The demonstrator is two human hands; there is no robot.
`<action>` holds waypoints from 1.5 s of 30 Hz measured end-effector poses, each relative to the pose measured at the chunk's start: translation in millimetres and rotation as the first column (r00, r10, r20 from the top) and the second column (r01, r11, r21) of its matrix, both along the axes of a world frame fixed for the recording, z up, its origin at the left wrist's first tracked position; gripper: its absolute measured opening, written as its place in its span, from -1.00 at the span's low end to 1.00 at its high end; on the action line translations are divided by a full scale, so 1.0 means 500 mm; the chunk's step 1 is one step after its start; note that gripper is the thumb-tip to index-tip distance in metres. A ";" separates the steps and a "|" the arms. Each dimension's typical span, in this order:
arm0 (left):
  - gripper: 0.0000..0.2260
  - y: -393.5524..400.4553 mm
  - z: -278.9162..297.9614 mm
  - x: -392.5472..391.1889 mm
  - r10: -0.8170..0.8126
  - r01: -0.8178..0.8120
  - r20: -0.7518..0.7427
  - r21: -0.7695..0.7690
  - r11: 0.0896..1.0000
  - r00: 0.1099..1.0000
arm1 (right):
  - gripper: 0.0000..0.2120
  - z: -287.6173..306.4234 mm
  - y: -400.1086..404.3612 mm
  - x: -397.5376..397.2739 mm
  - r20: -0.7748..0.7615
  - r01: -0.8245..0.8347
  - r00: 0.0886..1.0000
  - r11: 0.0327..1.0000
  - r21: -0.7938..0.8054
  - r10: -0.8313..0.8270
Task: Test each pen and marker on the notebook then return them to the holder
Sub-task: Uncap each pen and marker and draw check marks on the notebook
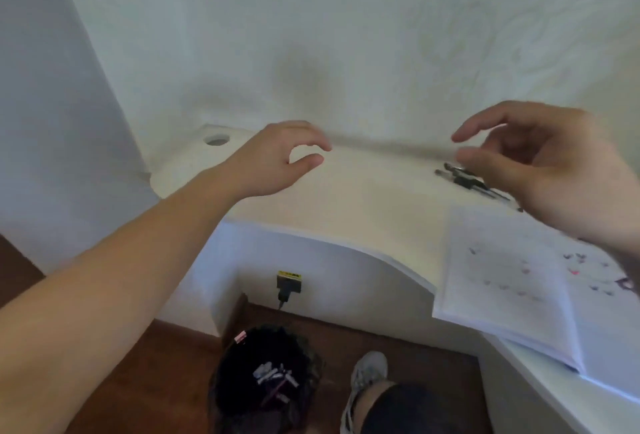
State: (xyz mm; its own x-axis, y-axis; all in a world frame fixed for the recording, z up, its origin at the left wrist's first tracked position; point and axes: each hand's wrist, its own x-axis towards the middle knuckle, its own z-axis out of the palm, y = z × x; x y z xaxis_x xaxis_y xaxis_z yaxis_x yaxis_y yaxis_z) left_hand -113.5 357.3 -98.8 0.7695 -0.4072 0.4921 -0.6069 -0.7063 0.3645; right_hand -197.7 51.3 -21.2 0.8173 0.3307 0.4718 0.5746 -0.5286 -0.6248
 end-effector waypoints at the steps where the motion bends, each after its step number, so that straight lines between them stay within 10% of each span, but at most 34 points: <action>1: -0.84 -0.038 0.011 0.009 -0.034 0.034 0.014 -0.008 0.999 0.999 | -0.96 0.005 -0.041 0.001 0.006 0.055 0.998 0.998 0.023 -0.055; 8: -0.73 -0.357 0.080 0.019 -0.303 0.303 -0.047 0.300 0.905 0.952 | -0.95 -0.039 -0.337 0.016 -0.085 0.501 0.865 0.862 0.081 -0.495; 17: -0.72 -0.669 0.013 0.042 -0.218 0.224 -0.087 0.613 0.758 0.972 | -0.86 -0.162 -0.490 0.039 0.060 0.601 0.669 0.492 -0.630 -0.741; 28: -0.90 -0.649 -0.064 0.142 -0.096 0.097 -0.019 0.221 0.970 0.995 | -0.70 -0.196 -0.504 0.214 0.110 0.574 0.729 0.517 -0.635 -0.676; 45: -0.87 -0.623 -0.055 0.198 -0.026 0.026 0.015 0.002 1.000 1.000 | -0.83 -0.207 -0.516 0.213 0.376 0.746 0.651 0.463 -0.478 -0.660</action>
